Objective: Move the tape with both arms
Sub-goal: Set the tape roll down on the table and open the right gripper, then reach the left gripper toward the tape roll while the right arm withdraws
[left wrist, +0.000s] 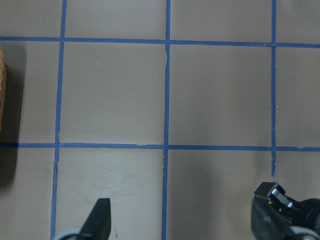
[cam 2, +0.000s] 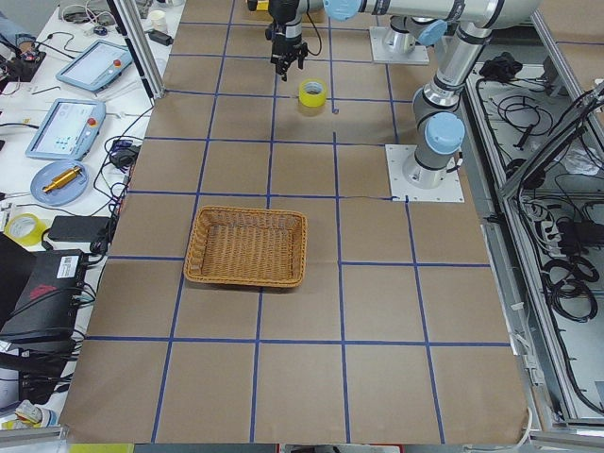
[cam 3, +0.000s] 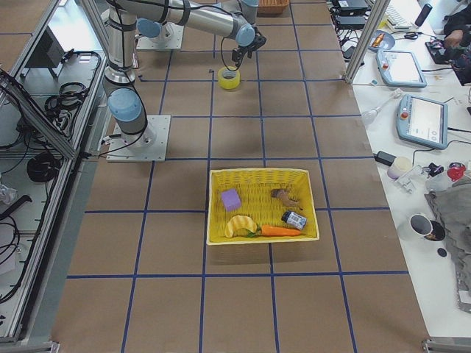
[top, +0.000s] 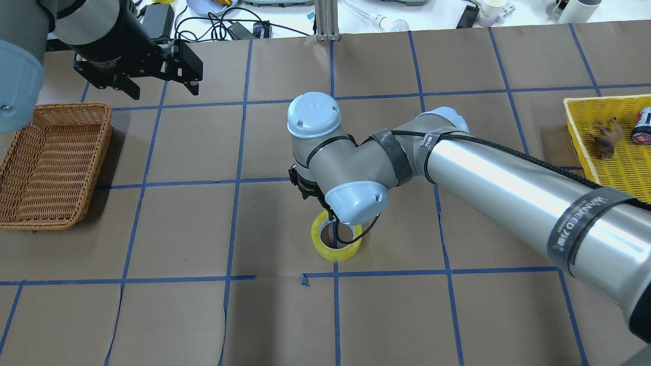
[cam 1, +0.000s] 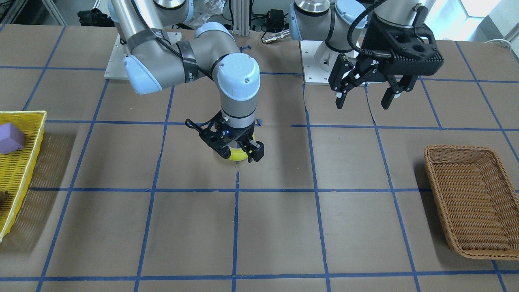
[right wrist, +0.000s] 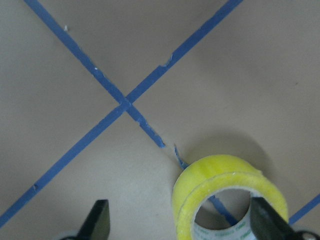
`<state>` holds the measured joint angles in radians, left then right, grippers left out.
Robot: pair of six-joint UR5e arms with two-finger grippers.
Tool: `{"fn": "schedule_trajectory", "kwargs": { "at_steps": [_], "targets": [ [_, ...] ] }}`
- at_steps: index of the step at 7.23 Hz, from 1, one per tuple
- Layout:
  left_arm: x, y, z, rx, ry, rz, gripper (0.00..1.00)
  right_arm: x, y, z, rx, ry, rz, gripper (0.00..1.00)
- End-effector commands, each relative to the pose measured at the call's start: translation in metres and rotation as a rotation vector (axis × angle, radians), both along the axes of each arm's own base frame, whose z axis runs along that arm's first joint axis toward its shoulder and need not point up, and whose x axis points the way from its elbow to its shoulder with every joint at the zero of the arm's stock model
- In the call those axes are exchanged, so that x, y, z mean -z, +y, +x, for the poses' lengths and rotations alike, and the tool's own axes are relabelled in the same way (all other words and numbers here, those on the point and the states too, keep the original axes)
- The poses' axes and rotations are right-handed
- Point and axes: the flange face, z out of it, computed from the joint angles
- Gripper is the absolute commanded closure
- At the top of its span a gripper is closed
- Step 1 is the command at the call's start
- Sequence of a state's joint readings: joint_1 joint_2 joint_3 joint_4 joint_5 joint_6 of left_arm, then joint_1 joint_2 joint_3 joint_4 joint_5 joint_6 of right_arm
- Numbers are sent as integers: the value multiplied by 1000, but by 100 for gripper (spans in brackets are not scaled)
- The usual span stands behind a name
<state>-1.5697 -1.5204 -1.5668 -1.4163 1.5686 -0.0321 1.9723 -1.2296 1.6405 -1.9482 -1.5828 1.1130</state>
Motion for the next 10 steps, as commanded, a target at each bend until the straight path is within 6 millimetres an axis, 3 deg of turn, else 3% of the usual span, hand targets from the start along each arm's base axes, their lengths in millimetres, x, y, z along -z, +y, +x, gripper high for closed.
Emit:
{"fn": "schedule_trajectory", "kwargs": {
  "at_steps": [1, 2, 3, 4, 6, 7, 8, 9, 10],
  "targets": [
    [6, 5, -1, 1, 1, 48, 0, -71, -40, -100, -20, 17, -7, 0],
    [8, 6, -3, 5, 3, 54, 0, -93, -43, -150, -86, 17, 12, 0],
    [8, 12, -3, 5, 3, 69, 0, -113, -36, -187, -174, 42, 30, 0],
    [9, 22, -3, 6, 2, 115, 0, -133, -30, -204, -313, 90, 15, 0],
    [27, 11, -6, 4, 9, 151, 0, -151, -17, -217, -416, 143, 34, 0],
    [46, 3, -30, -10, 10, 185, 0, -153, -13, -213, -447, 103, 40, 0],
    [70, -3, -76, 72, -8, 181, 0, -154, -12, -208, -494, 49, 28, 0],
    [106, -1, -113, 39, -5, 217, 0, -155, -13, -210, -590, 38, 27, 0],
    [149, 7, -132, 22, -6, 216, 0, -153, -17, -225, -632, 31, 37, 0]
  ]
}}
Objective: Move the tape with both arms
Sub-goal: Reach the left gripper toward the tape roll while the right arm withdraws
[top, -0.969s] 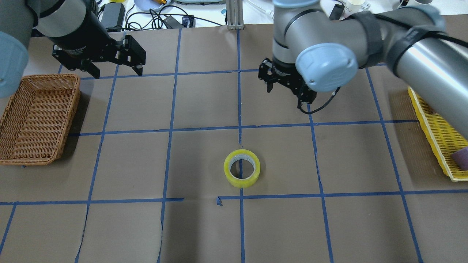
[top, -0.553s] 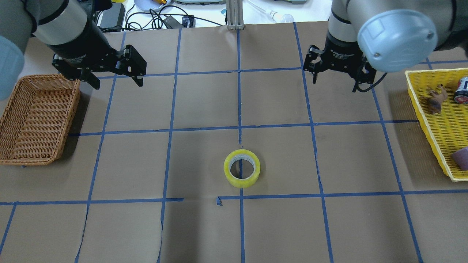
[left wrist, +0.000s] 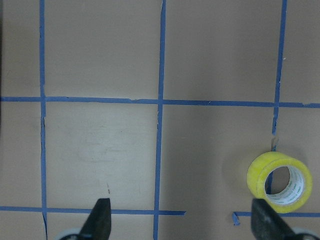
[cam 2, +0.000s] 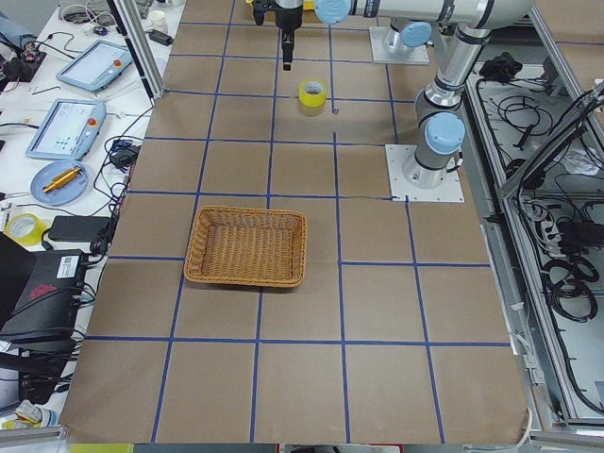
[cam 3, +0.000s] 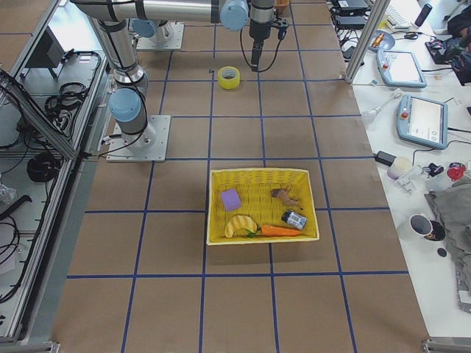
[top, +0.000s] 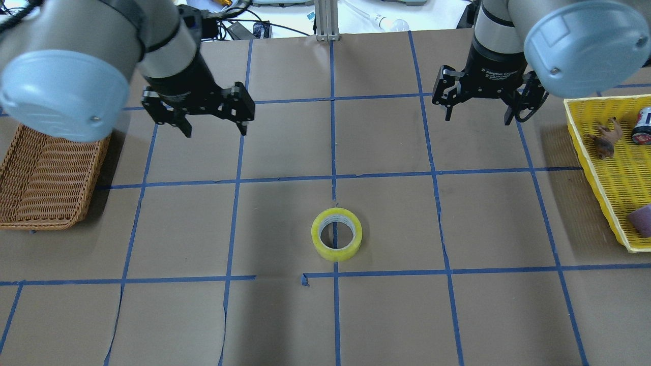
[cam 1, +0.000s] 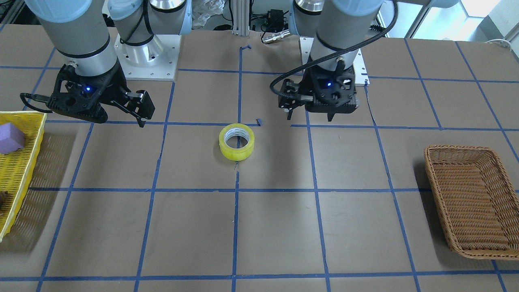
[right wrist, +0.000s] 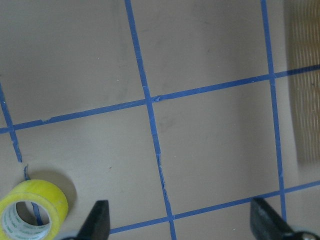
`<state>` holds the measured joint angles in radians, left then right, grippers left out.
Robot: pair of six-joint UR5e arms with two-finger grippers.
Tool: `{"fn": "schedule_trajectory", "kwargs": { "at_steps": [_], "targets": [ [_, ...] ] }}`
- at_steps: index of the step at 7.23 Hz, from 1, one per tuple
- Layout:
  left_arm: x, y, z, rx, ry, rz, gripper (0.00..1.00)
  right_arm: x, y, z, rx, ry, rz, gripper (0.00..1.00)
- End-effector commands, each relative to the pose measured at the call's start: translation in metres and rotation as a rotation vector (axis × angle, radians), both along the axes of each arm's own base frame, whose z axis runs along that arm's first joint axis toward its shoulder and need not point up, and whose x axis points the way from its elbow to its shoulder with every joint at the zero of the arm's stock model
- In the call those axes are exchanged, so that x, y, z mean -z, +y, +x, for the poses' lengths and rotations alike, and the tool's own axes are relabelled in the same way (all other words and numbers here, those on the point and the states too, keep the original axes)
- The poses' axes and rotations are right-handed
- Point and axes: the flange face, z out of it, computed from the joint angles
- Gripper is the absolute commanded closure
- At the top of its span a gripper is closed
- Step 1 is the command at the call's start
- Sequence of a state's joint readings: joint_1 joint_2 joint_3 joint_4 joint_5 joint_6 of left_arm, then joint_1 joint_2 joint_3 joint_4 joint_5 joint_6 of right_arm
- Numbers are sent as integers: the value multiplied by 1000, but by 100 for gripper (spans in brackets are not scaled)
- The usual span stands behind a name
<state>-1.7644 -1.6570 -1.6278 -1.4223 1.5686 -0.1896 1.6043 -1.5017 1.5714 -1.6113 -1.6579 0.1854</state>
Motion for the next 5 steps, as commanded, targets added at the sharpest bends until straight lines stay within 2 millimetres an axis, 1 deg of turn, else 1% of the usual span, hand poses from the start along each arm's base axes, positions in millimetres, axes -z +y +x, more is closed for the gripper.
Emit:
{"fn": "schedule_trajectory", "kwargs": {
  "at_steps": [1, 2, 3, 4, 5],
  "targets": [
    [105, 14, -35, -16, 9, -12, 0, 2, -3, -23, -63, -38, 34, 0],
    [166, 30, -33, -13, 6, -1, 0, 2, -3, -23, -60, -41, 36, 0],
    [199, 48, -29, -16, 2, 27, 0, 0, -3, -24, -60, -33, 31, 0],
    [201, 55, -40, 3, 33, 34, 0, 1, -2, -24, -57, -32, 33, 0],
    [206, 62, -59, 29, 92, 58, 0, 1, -2, -24, -48, -31, 32, 0]
  ]
}}
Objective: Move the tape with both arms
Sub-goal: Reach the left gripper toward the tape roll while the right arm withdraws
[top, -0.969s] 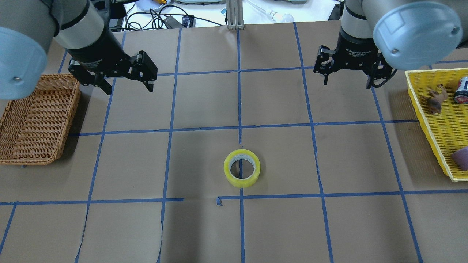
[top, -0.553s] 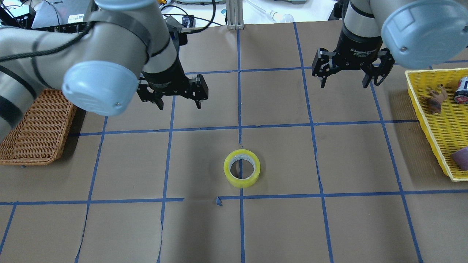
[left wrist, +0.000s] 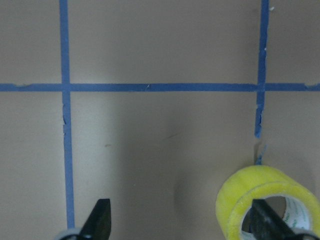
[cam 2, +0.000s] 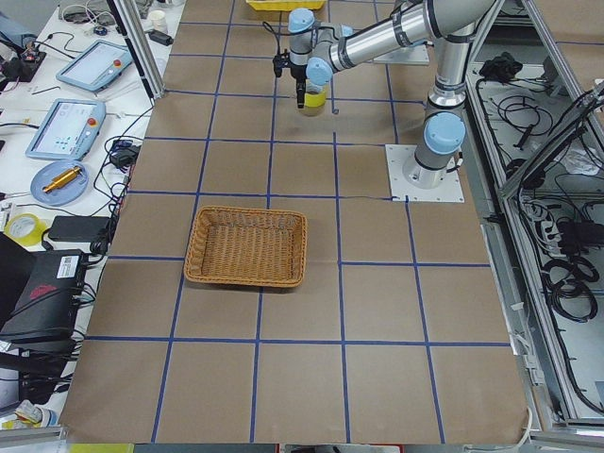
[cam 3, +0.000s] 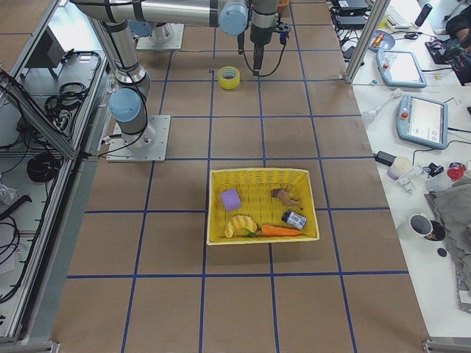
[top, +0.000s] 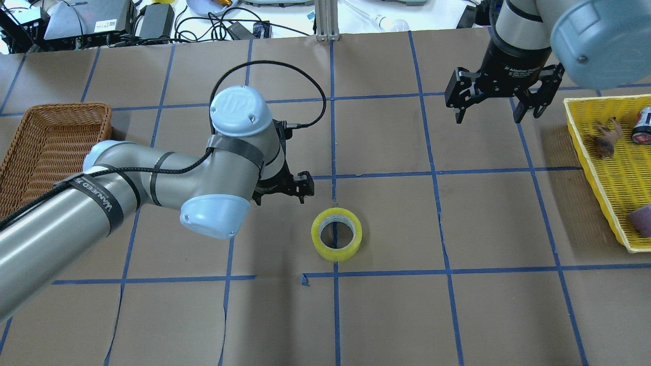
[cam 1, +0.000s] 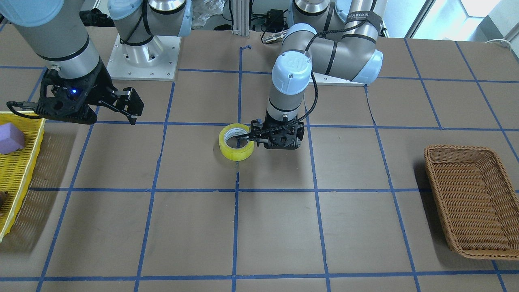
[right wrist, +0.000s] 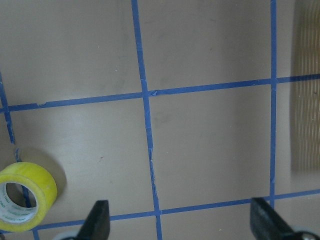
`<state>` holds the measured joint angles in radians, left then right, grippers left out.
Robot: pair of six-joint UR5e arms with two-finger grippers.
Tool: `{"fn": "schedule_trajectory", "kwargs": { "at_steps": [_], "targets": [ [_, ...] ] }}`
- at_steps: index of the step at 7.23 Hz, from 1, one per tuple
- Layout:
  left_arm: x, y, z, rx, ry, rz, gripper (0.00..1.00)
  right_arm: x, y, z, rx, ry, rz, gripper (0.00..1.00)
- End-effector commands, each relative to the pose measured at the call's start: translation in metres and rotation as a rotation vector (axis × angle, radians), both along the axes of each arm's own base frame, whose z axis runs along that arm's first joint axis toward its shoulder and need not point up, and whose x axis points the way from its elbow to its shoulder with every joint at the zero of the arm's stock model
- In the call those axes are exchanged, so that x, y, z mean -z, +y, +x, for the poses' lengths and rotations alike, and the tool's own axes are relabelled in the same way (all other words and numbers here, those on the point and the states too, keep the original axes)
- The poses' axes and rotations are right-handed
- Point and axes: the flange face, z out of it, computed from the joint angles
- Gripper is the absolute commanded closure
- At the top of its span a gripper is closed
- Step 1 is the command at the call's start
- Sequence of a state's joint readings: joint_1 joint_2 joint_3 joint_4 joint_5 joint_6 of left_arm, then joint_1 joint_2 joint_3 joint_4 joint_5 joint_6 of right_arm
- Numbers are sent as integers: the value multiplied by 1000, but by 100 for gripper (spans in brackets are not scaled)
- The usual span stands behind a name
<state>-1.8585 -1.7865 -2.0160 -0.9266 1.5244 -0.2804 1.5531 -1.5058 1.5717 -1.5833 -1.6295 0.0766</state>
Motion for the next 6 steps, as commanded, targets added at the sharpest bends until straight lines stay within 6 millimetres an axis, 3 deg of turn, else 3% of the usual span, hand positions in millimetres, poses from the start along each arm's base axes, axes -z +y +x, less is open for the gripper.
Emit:
{"fn": "schedule_trajectory", "kwargs": {
  "at_steps": [1, 3, 4, 6],
  "targets": [
    [20, 10, -24, 19, 67, 20, 0, -1, 2, 2, 7, 2, 0, 0],
    [34, 14, -37, 19, 56, 21, 0, -9, 6, 3, 7, 3, -14, 0],
    [42, 13, -39, 12, 56, 22, 10, -10, 11, 4, 4, 2, -14, 0],
    [56, 19, -44, 22, 48, 52, 95, -10, 12, 3, -2, 3, -14, 0]
  ]
}}
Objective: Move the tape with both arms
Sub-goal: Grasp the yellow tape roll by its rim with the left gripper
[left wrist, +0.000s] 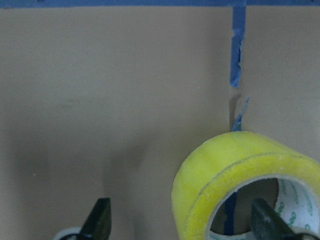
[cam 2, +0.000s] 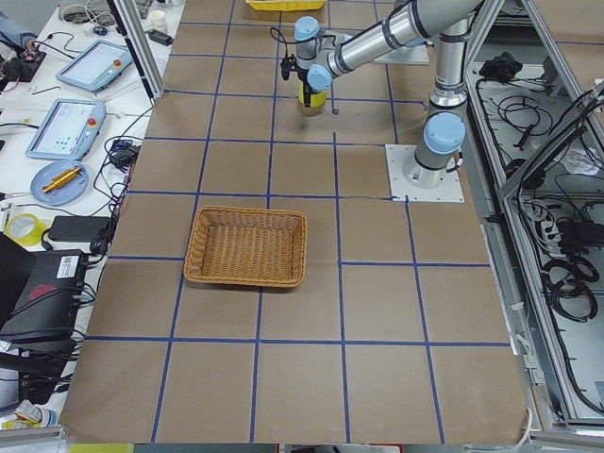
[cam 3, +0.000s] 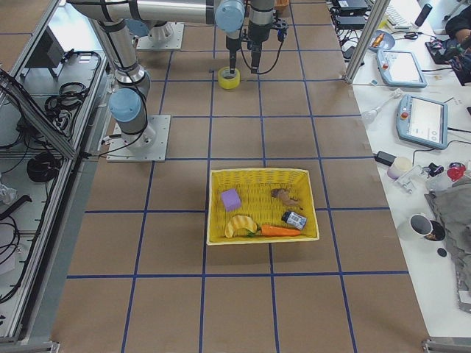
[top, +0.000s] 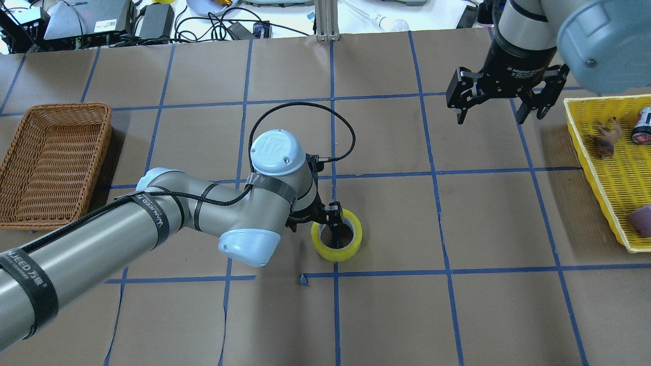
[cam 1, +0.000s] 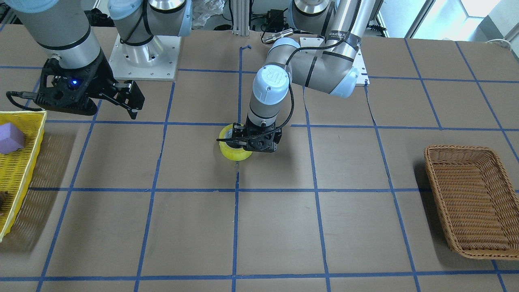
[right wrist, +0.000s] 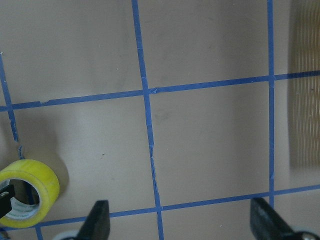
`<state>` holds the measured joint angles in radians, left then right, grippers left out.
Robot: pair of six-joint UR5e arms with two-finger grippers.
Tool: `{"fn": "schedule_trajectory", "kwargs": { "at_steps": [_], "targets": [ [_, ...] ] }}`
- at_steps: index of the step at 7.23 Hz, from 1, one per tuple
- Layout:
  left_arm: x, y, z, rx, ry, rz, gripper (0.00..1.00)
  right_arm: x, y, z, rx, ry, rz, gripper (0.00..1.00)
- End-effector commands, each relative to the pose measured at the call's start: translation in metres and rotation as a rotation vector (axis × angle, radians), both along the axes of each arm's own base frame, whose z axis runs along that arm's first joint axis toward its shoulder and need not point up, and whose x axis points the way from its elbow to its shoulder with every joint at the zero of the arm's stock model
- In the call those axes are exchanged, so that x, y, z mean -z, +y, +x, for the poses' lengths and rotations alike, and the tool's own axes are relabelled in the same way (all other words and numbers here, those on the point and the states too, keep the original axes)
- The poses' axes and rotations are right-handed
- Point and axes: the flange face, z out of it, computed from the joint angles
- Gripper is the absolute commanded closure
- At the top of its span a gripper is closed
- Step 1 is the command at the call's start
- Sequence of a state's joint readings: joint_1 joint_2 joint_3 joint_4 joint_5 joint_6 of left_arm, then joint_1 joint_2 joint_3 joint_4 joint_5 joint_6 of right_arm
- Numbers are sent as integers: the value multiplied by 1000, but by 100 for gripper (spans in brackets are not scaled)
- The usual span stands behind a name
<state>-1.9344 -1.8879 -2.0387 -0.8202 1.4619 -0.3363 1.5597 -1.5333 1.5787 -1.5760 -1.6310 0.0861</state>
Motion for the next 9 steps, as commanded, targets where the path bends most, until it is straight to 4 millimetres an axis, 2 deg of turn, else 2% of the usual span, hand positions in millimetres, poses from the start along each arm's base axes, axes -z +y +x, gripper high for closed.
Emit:
{"fn": "schedule_trajectory", "kwargs": {
  "at_steps": [1, 3, 4, 5, 6, 7, 8, 9],
  "targets": [
    [6, 1, -3, 3, -5, 9, 100, 2, 1, 0, -10, 2, 3, 0],
    [-19, -8, 0, 11, 7, -40, 100, 4, 1, 0, -11, 2, -1, 0],
    [-35, -21, 11, -18, 19, -70, 100, 4, 0, 0, -13, 2, -1, 0],
    [-60, -40, 36, -58, 18, -68, 100, 4, 0, 0, -13, 4, -1, 0],
    [-98, -69, 74, -18, 4, -57, 100, 4, 0, 0, -13, 4, -1, 0],
    [-141, -114, 148, -3, -67, -51, 100, 4, 0, 0, -11, 4, -1, 0],
    [-175, -150, 220, -25, -85, -26, 100, 5, 1, 0, -13, 2, 0, 0],
    [-187, -165, 277, 113, -75, -23, 100, 5, 1, 0, -11, -2, 0, 0]
  ]
}}
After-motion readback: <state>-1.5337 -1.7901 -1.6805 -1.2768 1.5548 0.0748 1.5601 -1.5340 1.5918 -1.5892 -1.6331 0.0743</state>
